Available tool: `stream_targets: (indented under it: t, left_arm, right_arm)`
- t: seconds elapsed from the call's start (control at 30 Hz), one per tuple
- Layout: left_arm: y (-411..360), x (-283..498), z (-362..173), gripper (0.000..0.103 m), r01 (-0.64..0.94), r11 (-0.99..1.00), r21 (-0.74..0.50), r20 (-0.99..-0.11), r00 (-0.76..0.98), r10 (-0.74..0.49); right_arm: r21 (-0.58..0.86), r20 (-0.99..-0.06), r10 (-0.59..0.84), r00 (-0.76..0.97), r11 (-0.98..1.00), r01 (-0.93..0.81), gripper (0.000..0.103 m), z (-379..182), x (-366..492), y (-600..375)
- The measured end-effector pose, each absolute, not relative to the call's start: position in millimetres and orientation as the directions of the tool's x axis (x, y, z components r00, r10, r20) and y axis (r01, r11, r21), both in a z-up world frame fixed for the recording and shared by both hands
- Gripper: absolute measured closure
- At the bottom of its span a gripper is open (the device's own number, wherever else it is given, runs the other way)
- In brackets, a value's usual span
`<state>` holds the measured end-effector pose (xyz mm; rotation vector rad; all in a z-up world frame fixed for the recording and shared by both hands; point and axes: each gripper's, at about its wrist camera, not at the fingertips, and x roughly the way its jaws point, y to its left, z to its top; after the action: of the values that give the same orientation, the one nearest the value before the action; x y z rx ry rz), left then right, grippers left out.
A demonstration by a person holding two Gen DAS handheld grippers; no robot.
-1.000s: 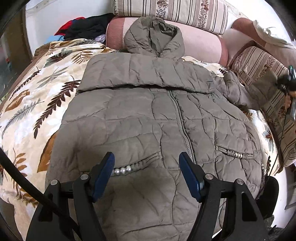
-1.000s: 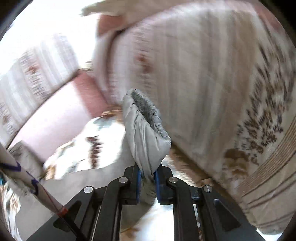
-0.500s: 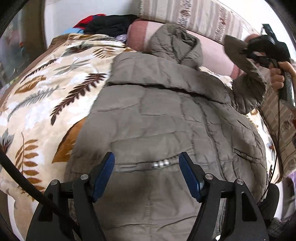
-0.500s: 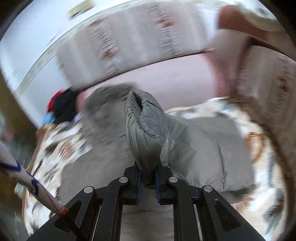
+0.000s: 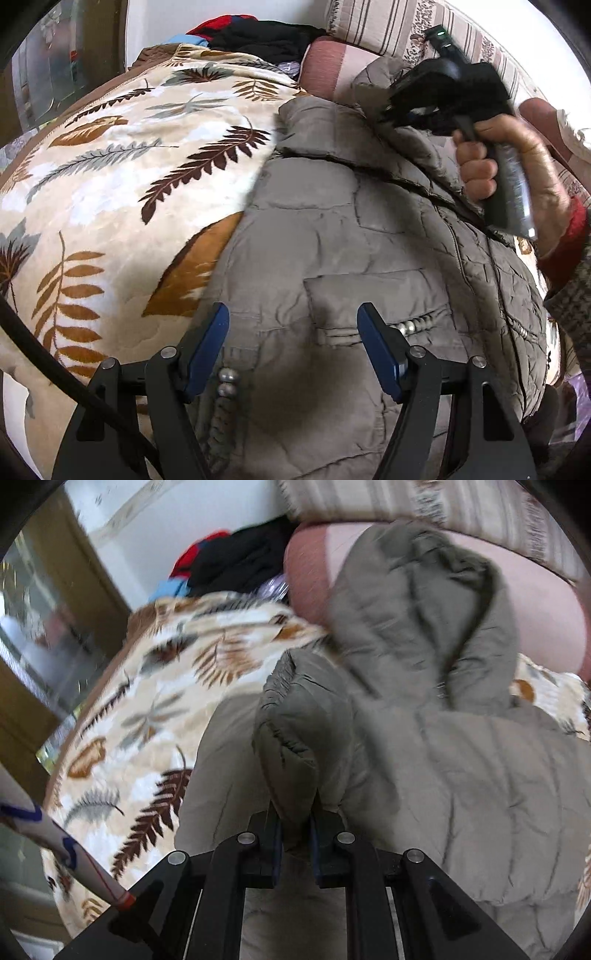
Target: Fold large clothes
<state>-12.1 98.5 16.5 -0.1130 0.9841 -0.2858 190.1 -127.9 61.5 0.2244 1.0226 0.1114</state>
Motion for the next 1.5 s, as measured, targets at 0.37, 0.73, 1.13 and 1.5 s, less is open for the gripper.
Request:
stream_targets:
  t: [0.37, 0.73, 1.13, 1.5]
  left_arm:
    - [100, -8, 13, 0.032, 0.169, 0.961, -0.221, -0.815, 0.509, -0.276]
    - [91, -24, 45, 0.032, 0.151, 0.976, -0.158, -0.809, 0.546, -0.216]
    - [71, -6, 52, 0.028, 0.159, 0.983, -0.094, -0.813, 0.558, -0.168]
    - [45, 7, 36, 0.028, 0.181, 0.981, -0.068, -0.852, 0.5, -0.152]
  right_arm:
    - [0.16, -0.868, 0.195, 0.457, 0.98, -0.116, 0.081, 32, 194, -100]
    - [0.281, -0.847, 0.331, 0.416, 0.943, -0.179, 0.042, 41, 161, -105]
    - [0.097, -0.849, -0.012, 0.528, 0.979, 0.18, 0.034, 60, 72, -301]
    - [0.144, -0.895, -0.039, 0.444, 0.917, 0.371, 0.034, 24, 59, -394]
